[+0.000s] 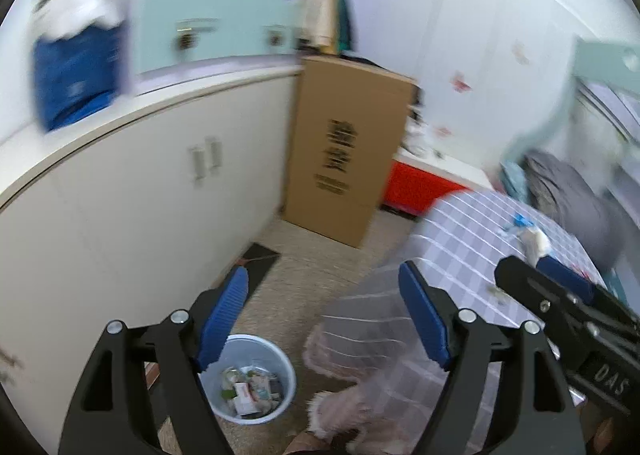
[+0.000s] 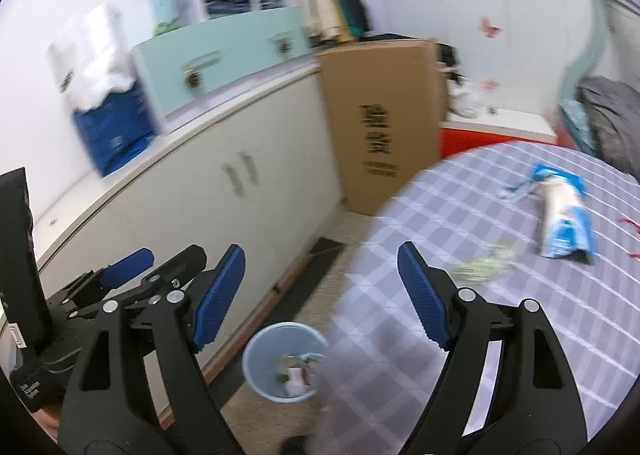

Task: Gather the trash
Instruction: 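Grasp the green wrapper with the left tool while the right grasps the blue tissue box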

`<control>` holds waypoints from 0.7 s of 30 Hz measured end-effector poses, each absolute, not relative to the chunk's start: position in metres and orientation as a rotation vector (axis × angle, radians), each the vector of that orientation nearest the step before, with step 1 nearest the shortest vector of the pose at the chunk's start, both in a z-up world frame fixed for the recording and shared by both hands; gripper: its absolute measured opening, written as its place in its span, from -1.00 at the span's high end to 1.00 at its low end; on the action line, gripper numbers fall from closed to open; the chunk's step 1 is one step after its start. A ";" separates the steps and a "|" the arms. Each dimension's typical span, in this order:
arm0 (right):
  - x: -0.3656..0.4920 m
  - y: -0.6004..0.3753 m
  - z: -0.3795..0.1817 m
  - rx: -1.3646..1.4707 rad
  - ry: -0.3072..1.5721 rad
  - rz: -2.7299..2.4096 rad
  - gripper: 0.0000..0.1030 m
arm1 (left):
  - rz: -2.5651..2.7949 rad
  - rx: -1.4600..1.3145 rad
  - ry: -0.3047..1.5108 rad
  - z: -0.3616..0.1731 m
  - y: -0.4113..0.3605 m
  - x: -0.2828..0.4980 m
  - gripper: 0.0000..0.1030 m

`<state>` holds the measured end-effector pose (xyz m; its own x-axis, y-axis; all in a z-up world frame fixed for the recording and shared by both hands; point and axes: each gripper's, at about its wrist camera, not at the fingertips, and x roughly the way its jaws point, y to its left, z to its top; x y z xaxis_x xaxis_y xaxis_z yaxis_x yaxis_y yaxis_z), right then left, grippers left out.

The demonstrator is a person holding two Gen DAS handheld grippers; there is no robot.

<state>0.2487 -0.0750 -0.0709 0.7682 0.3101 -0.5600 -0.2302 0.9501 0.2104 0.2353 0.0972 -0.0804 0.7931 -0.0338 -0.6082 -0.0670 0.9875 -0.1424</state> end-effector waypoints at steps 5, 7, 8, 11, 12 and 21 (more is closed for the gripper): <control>0.249 -0.153 -0.074 0.149 0.638 0.137 -0.54 | -0.166 -0.006 0.736 -0.090 0.015 0.261 -0.51; 0.249 -0.185 -0.079 0.174 0.648 0.083 -0.54 | -0.224 0.052 0.750 -0.096 -0.014 0.270 -0.51; 0.250 -0.196 -0.081 0.182 0.652 0.064 -0.55 | -0.244 0.085 0.761 -0.100 -0.032 0.276 -0.51; 0.251 -0.228 -0.088 0.215 0.667 0.011 -0.55 | -0.264 0.152 0.761 -0.109 -0.061 0.284 -0.51; 0.252 -0.236 -0.091 0.224 0.673 0.000 -0.55 | -0.276 0.175 0.763 -0.113 -0.072 0.289 -0.51; 0.265 -0.281 -0.109 0.290 0.708 -0.044 -0.55 | -0.327 0.330 0.846 -0.145 -0.120 0.323 -0.12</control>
<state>0.2647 -0.2813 -0.1090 0.7603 0.0577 -0.6470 0.1377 0.9591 0.2473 0.3234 -0.1195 -0.1453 0.6200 -0.1493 -0.7703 0.4073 0.9003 0.1534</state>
